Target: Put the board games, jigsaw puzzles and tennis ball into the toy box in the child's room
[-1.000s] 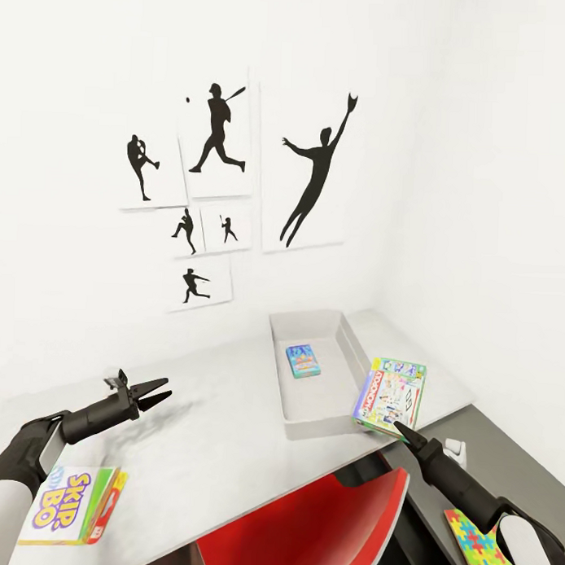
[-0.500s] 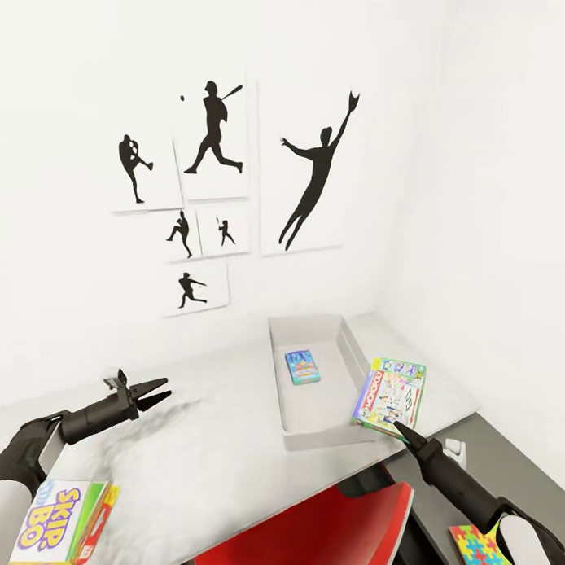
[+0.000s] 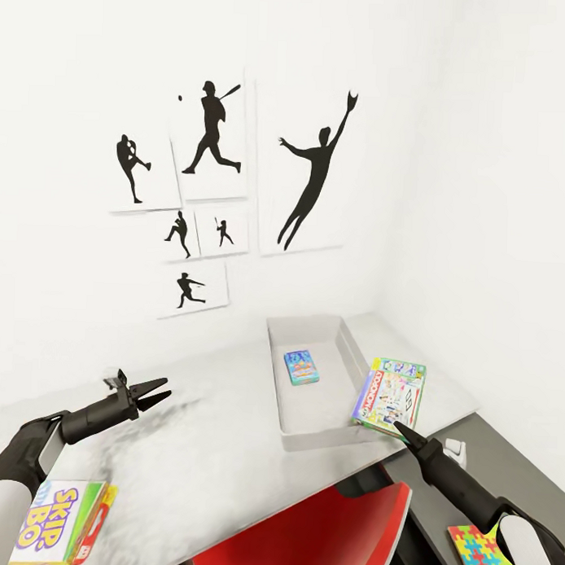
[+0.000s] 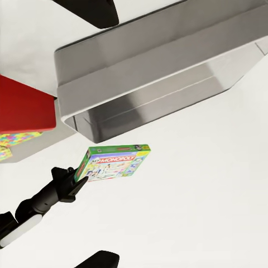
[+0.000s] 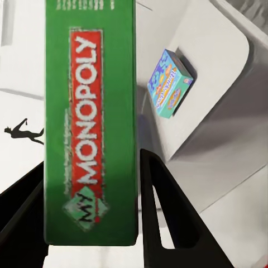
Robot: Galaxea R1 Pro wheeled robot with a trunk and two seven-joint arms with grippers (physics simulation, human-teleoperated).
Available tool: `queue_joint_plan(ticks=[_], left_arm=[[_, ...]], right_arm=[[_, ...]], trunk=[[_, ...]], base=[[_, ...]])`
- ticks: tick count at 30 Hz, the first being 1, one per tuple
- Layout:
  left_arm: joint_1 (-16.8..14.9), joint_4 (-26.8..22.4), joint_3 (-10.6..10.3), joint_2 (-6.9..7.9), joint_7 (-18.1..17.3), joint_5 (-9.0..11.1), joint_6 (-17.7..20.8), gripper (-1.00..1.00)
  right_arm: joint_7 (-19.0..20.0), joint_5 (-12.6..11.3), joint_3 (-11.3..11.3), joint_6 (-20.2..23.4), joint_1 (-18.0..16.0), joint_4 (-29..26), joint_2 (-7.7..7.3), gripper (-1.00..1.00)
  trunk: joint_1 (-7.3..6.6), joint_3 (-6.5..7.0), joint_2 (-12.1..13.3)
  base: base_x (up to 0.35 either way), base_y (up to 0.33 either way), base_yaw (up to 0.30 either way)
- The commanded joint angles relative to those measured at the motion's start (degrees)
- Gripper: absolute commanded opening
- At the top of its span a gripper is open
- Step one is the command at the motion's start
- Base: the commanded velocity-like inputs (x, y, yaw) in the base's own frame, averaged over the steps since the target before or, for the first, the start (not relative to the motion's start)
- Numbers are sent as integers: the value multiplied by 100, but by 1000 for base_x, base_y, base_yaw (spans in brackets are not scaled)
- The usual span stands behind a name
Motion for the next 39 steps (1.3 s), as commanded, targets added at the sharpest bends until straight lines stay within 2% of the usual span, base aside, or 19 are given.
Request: queue_joint_plan(ticks=[1, 9, 11, 13, 15, 17, 19, 21, 24, 26, 27, 28, 29, 31, 34, 35, 39], left_arm=[[-5, 0, 5, 0, -21, -3, 60, 100], [-5, 0, 5, 2, -21, -5, 59, 100], [-5, 0, 5, 11, -21, -4, 61, 100], [-5, -1, 9, 15, -21, -6, 59, 100], [-5, 0, 4, 6, -15, -1, 56, 100], [-5, -1, -1, -3, -13, -3, 54, 100], [-5, 0, 4, 1, -12, -4, 53, 100], [-5, -1, 10, 5, -12, -2, 53, 100], [-5, 0, 12, 8, -18, -2, 56, 100], [-5, 1, 15, 16, -22, 1, 54, 100], [-5, 1, 18, 29, -25, 0, 53, 100], [-5, 0, 20, 34, -27, 1, 53, 100], [-5, -1, 21, 39, -28, 0, 53, 100], [-5, 0, 22, 42, -29, 1, 53, 100], [-5, 1, 22, 38, -29, 2, 53, 100], [-5, 0, 22, 36, -29, 2, 53, 100], [-5, -1, 22, 35, -29, 2, 53, 100]], right_arm=[[8, -18, -11, 43, -4, -1, 1, -100], [8, -18, -7, 42, -5, -5, 2, -100], [8, -18, -2, 46, -2, -124, 1, -100], [-34, -28, 28, 76, 0, -491, 6, -100], [-126, -35, 305, 107, -42, -708, -13, -100], [-315, -60, 492, 264, -391, -795, -49, -100], [-603, -68, 638, 844, -987, -751, -26, -100], [-979, -61, 747, 1445, -1557, -538, 12, -100], [-1583, -74, 815, 1774, -2238, -49, 106, -100], [-2015, -73, 840, 1880, -2767, 727, 162, -100], [-2222, -66, 902, 1928, -3091, 1336, 207, -100], [-2339, -61, 992, 1948, -3305, 1757, 247, -100], [-2455, -54, 1179, 1948, -3587, 2355, 288, -100], [-2522, -51, 1415, 1948, -3823, 2895, 304, -100], [-2555, -47, 1680, 1948, -3946, 3184, 313, -100], [-2574, -45, 1906, 1948, -3980, 3265, 287, -100], [-2583, -44, 1983, 1948, -3988, 3285, 254, -100]], trunk=[[3, -12, -12], [3, -12, -12], [3, -12, -12], [3, -12, -12], [3, -12, -12], [3, -12, -12], [3, -12, -12], [3, -12, -12], [3, -12, -12], [3, -12, -12], [3, -12, -12], [3, -12, -12], [3, -12, -12], [3, -12, -12], [3, -12, -12], [3, -12, -12], [3, -12, -12]], base=[[0, 0, 0], [0, 0, 0], [0, 0, 0], [0, 0, 0], [0, 0, 0], [0, 0, 0], [0, 0, 0], [0, 0, 0], [0, 0, 0], [0, 0, 0], [0, 0, 0], [0, 0, 0], [0, 0, 0], [0, 0, 0], [0, 0, 0], [0, 0, 0], [0, 0, 0]])
